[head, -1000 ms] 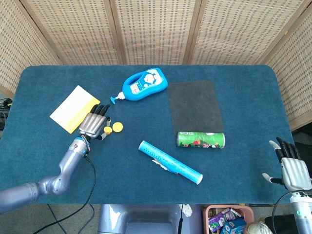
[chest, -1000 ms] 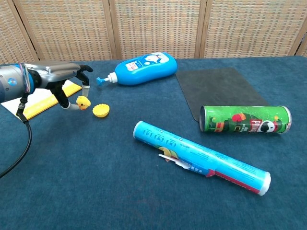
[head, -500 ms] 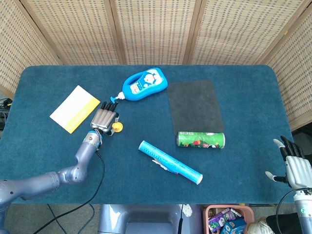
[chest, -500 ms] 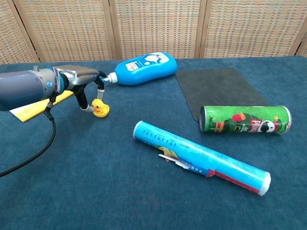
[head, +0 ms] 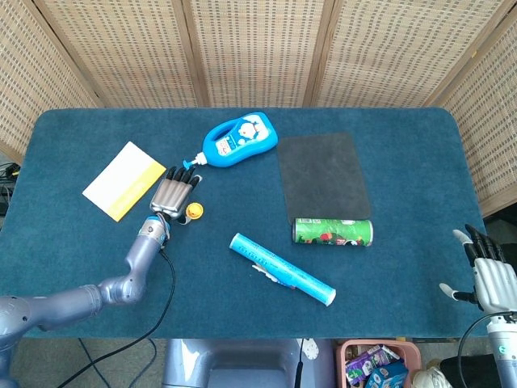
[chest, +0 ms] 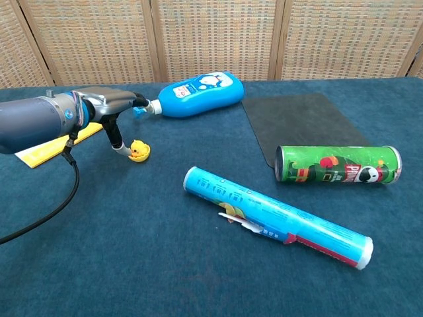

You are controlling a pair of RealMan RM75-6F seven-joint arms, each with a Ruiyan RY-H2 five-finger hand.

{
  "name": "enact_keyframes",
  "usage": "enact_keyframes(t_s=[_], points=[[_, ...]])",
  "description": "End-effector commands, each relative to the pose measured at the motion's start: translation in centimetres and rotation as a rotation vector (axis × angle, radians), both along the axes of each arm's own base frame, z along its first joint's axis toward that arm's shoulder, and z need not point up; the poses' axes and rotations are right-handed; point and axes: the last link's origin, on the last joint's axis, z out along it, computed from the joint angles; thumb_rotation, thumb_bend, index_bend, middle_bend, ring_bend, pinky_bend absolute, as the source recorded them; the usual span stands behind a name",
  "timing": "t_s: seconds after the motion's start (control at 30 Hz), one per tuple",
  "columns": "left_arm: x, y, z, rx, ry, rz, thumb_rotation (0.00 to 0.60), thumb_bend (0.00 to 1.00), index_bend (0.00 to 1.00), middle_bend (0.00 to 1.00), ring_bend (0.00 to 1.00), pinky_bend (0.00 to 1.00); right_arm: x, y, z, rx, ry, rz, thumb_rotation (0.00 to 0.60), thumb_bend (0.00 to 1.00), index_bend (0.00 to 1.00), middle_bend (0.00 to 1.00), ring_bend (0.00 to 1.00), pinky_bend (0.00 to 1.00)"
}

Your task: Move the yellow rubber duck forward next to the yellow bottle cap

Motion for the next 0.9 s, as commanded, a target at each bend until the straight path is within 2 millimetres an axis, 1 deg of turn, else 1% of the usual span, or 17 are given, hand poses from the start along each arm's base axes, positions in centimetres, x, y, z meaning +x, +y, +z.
enact_keyframes(t_s=[0.03,0.13,0.27,0.33,0.4,0.47,0.53,0.63,0.7,0.73,0.8,0.9], points=[[0.2,0.0,0.2,0.011,-0.02,-0.011,0.6,0.17,0.09,0.0,0.0,0.0,0.0,0.0,0.0,0.0,0.0,0.0,0.6,0.1,0.0,0.0,0.0,0.0],[0.4,-0.2,0.6,0.016,-0.044,-0.021,0.6,0.17,0.09,0.0,0.0,0.0,0.0,0.0,0.0,-0.001,0.001,-0.001,0.6,0.1,0.0,0.0,0.0,0.0],[0.4,-1.0,1.5,0.027,-0.075,-0.041,0.6,0.17,0.1,0.0,0.0,0.0,0.0,0.1,0.0,0.001,0.004,0.001,0.6,0.1,0.0,0.0,0.0,0.0],[0.2,-1.8,2.5,0.042,-0.103,-0.055,0.6,0.17,0.1,0.0,0.0,0.0,0.1,0.1,-0.1,0.005,0.008,0.004,0.6,0.1,0.0,0.0,0.0,0.0],[-0.5,-3.3,3.9,0.065,-0.141,-0.066,0.6,0.17,0.11,0.0,0.0,0.0,0.2,0.2,-0.1,0.007,0.012,0.008,0.6,0.1,0.0,0.0,0.0,0.0],[-2.4,-6.2,6.0,0.108,-0.174,-0.061,0.6,0.17,0.1,0.0,0.0,0.0,0.3,0.3,-0.2,0.009,0.022,0.015,0.6,0.1,0.0,0.0,0.0,0.0],[-4.2,-8.9,7.4,0.117,-0.175,-0.047,0.6,0.17,0.09,0.0,0.0,0.0,0.4,0.4,-0.4,0.011,0.032,0.018,0.6,0.1,0.0,0.0,0.0,0.0],[-6.5,-12.1,9.0,0.123,-0.19,-0.01,0.6,0.17,0.08,0.0,0.0,0.0,0.8,0.7,-0.6,0.011,0.04,0.029,0.6,0.1,0.0,0.0,0.0,0.0],[-8.4,-14.4,10.1,0.14,-0.175,0.007,0.6,0.17,0.04,0.0,0.0,0.0,1.2,0.8,-0.6,0.007,0.048,0.046,0.6,0.1,0.0,0.0,0.0,0.0],[-9.5,-15.9,10.8,0.157,-0.16,0.011,0.6,0.17,0.03,0.0,0.0,0.0,1.6,1.0,-0.7,0.003,0.053,0.06,0.6,0.1,0.0,0.0,0.0,0.0],[-10.5,-17.4,11.3,0.178,-0.146,0.011,0.6,0.16,0.0,0.0,0.0,0.0,1.9,1.1,-0.8,0.001,0.06,0.072,0.6,0.1,0.0,0.0,0.0,0.0],[-12.2,-20.0,12.1,0.219,-0.116,0.024,0.6,0.16,0.0,0.0,0.0,0.0,2.3,1.2,-1.0,-0.005,0.074,0.091,0.6,0.1,0.0,0.0,0.0,0.0]])
